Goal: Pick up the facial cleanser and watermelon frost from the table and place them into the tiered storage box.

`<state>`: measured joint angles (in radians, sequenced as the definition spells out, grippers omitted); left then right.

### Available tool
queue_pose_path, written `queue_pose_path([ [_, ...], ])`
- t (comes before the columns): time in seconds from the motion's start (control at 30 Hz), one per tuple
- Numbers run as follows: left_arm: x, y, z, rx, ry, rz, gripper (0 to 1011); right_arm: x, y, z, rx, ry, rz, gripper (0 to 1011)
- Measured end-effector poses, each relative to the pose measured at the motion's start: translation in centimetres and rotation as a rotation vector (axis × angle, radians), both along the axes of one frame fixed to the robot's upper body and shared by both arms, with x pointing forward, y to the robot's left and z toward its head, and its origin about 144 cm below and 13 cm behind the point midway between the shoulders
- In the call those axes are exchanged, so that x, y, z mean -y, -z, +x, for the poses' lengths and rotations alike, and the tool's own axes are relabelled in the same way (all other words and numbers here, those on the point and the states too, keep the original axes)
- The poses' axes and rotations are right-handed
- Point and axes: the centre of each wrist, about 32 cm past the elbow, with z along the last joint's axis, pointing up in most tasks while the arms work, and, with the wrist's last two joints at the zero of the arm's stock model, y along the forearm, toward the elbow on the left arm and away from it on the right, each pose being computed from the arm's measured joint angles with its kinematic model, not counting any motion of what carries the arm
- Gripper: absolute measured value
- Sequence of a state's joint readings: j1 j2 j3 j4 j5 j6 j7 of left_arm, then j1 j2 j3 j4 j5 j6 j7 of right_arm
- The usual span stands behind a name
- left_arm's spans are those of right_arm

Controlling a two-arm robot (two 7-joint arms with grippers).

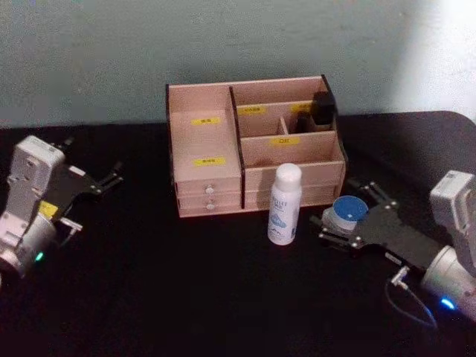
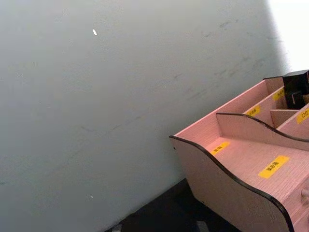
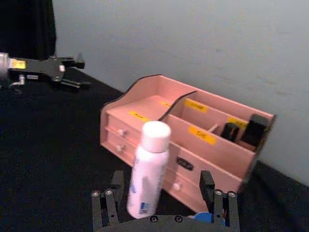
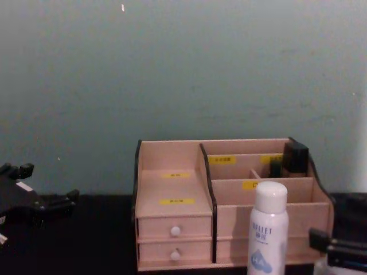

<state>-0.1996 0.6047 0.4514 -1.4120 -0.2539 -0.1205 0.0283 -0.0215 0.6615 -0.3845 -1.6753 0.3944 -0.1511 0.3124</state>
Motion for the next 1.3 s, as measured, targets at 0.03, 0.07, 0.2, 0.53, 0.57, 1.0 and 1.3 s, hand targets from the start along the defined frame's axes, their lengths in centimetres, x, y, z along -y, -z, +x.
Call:
queue_pose_path([
  [0.03,0.0,0.0,0.0,0.000,0.000,0.000,1001,-0.1,0.0,0.0,-0.004,-0.004,0.001,1003],
  [0.07,0.0,0.0,0.0,0.000,0.000,0.000,1001,-0.2,0.2,0.1,-0.014,-0.014,0.005,1003],
  [0.2,0.0,0.0,0.0,0.000,0.000,0.000,1001,-0.5,0.5,0.6,-0.037,-0.031,0.012,1003],
  [0.53,0.0,0.0,0.0,0.000,0.000,0.000,1001,-1.3,1.2,2.1,-0.082,-0.043,0.024,1003],
  [0.57,0.0,0.0,0.0,0.000,0.000,0.000,1001,-1.3,1.2,2.2,-0.085,-0.044,0.024,1003],
  [1.0,0.0,0.0,0.0,0.000,0.000,0.000,1001,-2.2,1.8,3.9,-0.137,-0.051,0.037,1003],
  [1.3,0.0,0.0,0.0,0.000,0.000,0.000,1001,-2.8,2.0,4.7,-0.147,-0.052,0.046,1002],
])
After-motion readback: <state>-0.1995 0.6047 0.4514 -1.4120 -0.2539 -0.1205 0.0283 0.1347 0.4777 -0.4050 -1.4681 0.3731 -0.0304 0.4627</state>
